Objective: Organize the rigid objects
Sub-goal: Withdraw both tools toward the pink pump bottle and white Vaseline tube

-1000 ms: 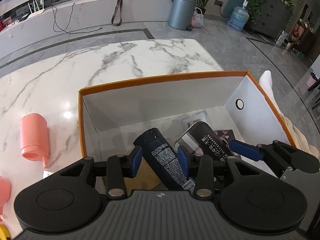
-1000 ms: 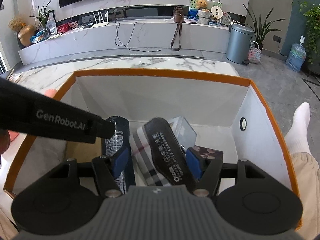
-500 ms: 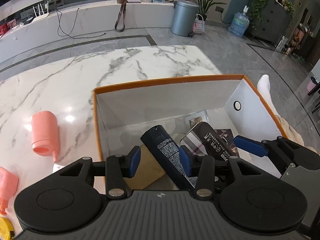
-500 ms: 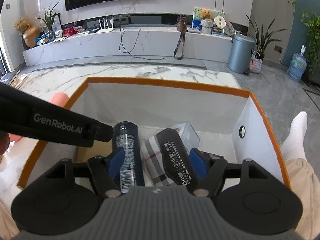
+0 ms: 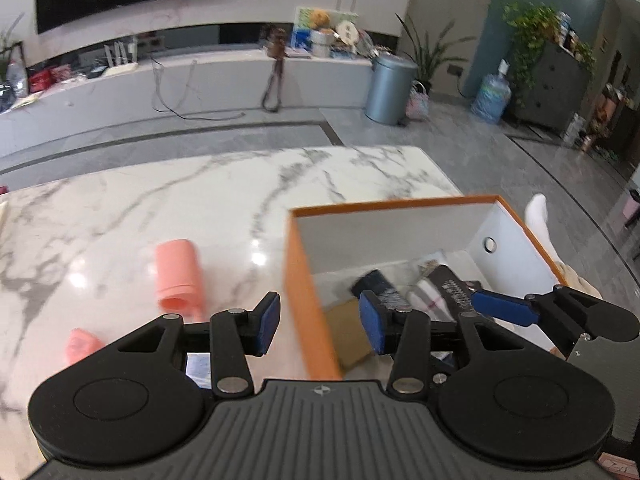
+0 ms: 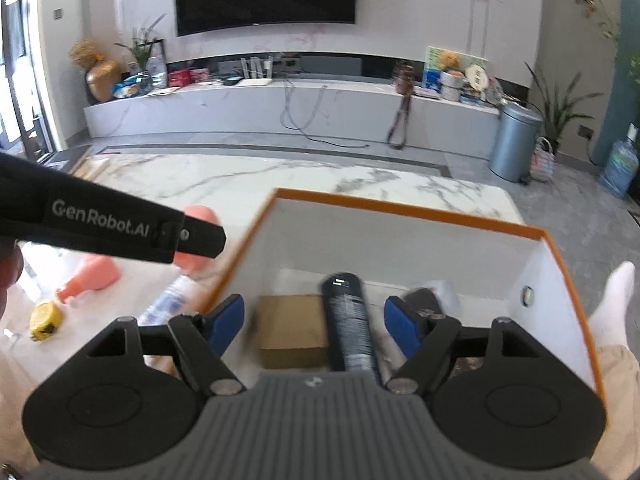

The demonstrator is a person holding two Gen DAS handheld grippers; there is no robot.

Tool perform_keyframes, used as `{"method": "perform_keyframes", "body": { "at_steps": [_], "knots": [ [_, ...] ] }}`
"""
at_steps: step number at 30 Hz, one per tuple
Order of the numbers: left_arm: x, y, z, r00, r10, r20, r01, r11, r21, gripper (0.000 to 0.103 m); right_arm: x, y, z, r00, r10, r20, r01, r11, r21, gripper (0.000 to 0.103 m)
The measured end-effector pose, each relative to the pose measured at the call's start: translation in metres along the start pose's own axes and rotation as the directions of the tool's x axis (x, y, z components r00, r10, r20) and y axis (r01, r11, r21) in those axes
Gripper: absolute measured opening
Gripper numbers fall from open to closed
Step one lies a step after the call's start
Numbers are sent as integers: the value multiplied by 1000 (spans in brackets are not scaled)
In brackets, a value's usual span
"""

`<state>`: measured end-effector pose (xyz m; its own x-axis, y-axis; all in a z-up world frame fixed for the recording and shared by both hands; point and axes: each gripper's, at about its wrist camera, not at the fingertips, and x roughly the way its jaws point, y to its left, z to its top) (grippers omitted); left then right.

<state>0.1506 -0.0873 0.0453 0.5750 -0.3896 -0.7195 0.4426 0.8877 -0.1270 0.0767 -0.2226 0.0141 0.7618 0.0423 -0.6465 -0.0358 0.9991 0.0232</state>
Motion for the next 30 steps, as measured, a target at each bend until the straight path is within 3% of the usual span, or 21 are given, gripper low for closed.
{"method": "perform_keyframes", "body": {
  "at_steps": [9,20,24,30],
  "knots": [
    [-21,64,-21,997,79,13,-77,994,-83,54,0,64,10,994,106,8,-105,989,-104,77],
    [-31,159,-52,979,199,-40,-203,953,-227,54,35,129,14,976,202,-86,-213,965,-150,67],
    [-26,178,-60,973,224,-62,-232,948,-219,61,56,144,13,971,197,-139,-215,968,-129,66],
    [-2,183,-68,973,213,-91,-225,964,-141,62,93,151,10,959,150,-241,-166,985,-47,67]
  ]
}}
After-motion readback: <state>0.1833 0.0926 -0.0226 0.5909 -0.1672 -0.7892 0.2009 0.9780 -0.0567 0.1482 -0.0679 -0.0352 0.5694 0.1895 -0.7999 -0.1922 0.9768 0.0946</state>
